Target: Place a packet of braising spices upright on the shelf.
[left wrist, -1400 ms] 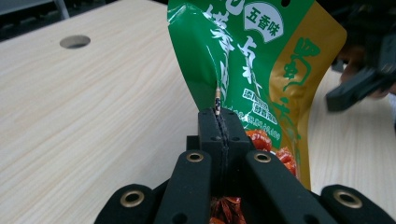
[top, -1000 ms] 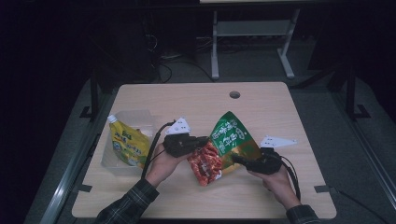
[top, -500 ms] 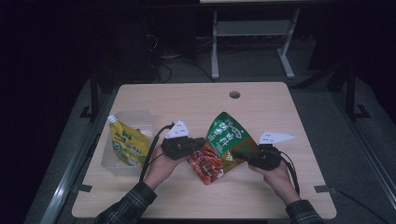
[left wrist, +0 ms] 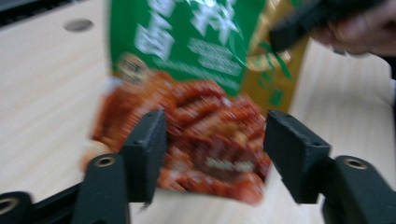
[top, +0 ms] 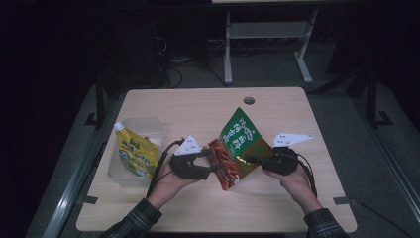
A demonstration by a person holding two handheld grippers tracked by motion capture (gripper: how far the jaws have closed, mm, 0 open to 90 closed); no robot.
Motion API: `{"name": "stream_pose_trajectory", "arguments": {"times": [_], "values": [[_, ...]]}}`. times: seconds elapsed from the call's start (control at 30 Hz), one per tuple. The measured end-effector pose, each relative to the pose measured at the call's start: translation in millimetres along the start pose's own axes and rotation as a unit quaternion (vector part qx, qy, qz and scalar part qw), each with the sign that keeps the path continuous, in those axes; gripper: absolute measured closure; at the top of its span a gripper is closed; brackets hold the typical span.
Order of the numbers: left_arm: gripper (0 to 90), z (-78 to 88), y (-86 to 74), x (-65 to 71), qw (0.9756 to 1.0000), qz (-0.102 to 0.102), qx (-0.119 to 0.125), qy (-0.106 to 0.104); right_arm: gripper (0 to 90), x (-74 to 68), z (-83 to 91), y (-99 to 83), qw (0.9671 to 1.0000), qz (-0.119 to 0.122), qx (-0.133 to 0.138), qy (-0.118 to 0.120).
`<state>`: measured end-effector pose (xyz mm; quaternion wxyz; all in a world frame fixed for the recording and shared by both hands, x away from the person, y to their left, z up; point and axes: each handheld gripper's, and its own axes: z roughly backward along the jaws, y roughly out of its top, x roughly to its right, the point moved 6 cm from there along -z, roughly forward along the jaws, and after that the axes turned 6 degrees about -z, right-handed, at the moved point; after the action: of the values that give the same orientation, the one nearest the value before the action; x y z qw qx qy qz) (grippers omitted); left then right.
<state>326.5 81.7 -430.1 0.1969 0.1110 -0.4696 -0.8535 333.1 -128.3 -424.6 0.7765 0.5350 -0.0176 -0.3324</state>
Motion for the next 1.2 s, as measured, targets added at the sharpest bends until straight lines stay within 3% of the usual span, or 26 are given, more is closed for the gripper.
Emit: {"name": "stream_pose_trajectory", "arguments": {"times": [0.13, 0.37, 0.63, 0.73, 0.87, 1.03, 1.2], "values": [[31.0, 1.4, -15.7, 12.4, 0.9996, -0.001, -0.021, -0.02, 90.0, -4.9, -4.5, 11.2, 1.0, 0.003, 0.005, 0.003], [17.7, 7.4, -41.2, 23.6, 0.9983, -0.004, -0.053, -0.025, 90.0, -13.2, -24.7, 43.0, 0.9996, 0.028, 0.001, 0.007], [14.9, 10.8, -60.9, 34.1, 0.9964, -0.014, -0.071, -0.043, 90.0, -18.9, -55.2, 85.7, 0.9988, 0.044, 0.003, 0.02], [14.8, 7.9, -65.6, 39.9, 0.9957, -0.015, -0.075, -0.053, 90.0, -23.0, -68.5, 102.7, 0.9982, 0.05, 0.007, 0.033], [14.8, 1.6, -67.6, 47.2, 0.9945, -0.017, -0.081, -0.063, 90.0, -32.3, -90.9, 129.3, 0.996, 0.074, 0.004, 0.049], [14.8, -2.1, -70.2, 47.0, 0.9931, -0.027, -0.092, -0.068, 90.0, -45.1, -117.9, 156.9, 0.9934, 0.097, -0.003, 0.061], [14.8, -3.4, -70.1, 46.3, 0.9932, -0.027, -0.089, -0.071, 90.0, -55.1, -146.8, 177.9, 0.99, 0.119, -0.014, 0.074]]}}
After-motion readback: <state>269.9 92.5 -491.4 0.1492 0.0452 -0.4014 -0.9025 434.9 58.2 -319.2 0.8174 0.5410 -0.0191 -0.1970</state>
